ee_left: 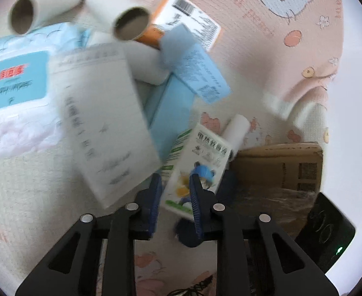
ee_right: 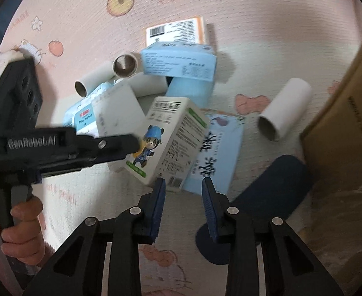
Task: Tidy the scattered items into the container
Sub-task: 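Grasp the white mosquito-liquid box with the left gripper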
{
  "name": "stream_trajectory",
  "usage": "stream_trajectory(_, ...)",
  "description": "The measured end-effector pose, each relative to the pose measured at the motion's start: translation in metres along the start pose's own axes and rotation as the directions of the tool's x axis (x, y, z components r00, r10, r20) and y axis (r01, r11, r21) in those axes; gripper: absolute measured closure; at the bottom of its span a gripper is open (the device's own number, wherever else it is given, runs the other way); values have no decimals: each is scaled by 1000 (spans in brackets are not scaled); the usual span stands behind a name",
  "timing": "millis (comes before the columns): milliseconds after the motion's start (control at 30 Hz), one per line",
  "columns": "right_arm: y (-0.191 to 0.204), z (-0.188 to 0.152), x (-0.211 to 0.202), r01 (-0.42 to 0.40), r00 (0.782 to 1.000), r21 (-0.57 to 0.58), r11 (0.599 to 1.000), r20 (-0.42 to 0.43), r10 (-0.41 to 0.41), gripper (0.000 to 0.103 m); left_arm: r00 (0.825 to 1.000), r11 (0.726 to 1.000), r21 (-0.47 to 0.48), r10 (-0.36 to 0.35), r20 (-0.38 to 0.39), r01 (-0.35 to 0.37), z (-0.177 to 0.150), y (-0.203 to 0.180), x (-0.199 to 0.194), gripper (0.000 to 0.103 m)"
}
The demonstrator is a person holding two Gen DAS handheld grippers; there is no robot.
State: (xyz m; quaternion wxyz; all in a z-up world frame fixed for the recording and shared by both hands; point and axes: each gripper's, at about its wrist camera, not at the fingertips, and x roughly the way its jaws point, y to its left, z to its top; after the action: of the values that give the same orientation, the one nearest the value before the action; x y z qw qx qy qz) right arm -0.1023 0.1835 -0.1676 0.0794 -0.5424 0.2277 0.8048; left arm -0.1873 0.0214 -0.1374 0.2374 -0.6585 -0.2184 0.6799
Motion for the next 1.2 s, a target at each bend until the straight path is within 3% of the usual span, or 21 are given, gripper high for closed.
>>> stream_trajectory(133, 2, 4, 7, -48, 999, 30, 998, -9, 48, 75, 998, 993, 106, 58, 12, -59, 16, -19, 3, 78)
stream_trajectory(267, 5, 6, 6, -34, 999, -8, 999, -4, 34, 75, 998, 992, 111, 47, 42, -52, 25, -25, -4, 77)
stream_trajectory(400, -8, 9, -3, 12, 1000, -18, 1000, 10, -12, 67, 993, 997, 26, 66, 102, -69, 18, -9, -21, 67)
stream_trajectory(467, -14, 12, -12, 48, 997, -29, 998, 55, -46, 53, 991, 997, -49, 58, 120, -52, 8, 5, -29, 60)
stream_trajectory(667, -22, 29, -23, 17, 992, -36, 999, 128, -12, 51, 991, 975, -215, -30, 133, 58, -20, 27, -27, 58)
stream_trajectory(733, -17, 38, -21, 7, 990, -63, 998, 142, 2, 51, 986, 964, -261, -12, 163, 55, -27, 26, -23, 58)
stream_trajectory(833, -12, 45, -19, -3, 989, -90, 996, 144, 16, 51, 981, 965, -259, 8, 192, 43, -34, 21, -19, 58)
stream_trajectory(1067, -19, 49, -4, -57, 986, -72, 996, 153, 68, 51, 989, 973, -229, 3, 151, 32, -34, 10, -1, 58)
stream_trajectory(1200, -25, 49, 5, -149, 979, -61, 987, 134, 156, 51, 991, 973, -226, -13, 136, 44, -34, 12, 3, 59)
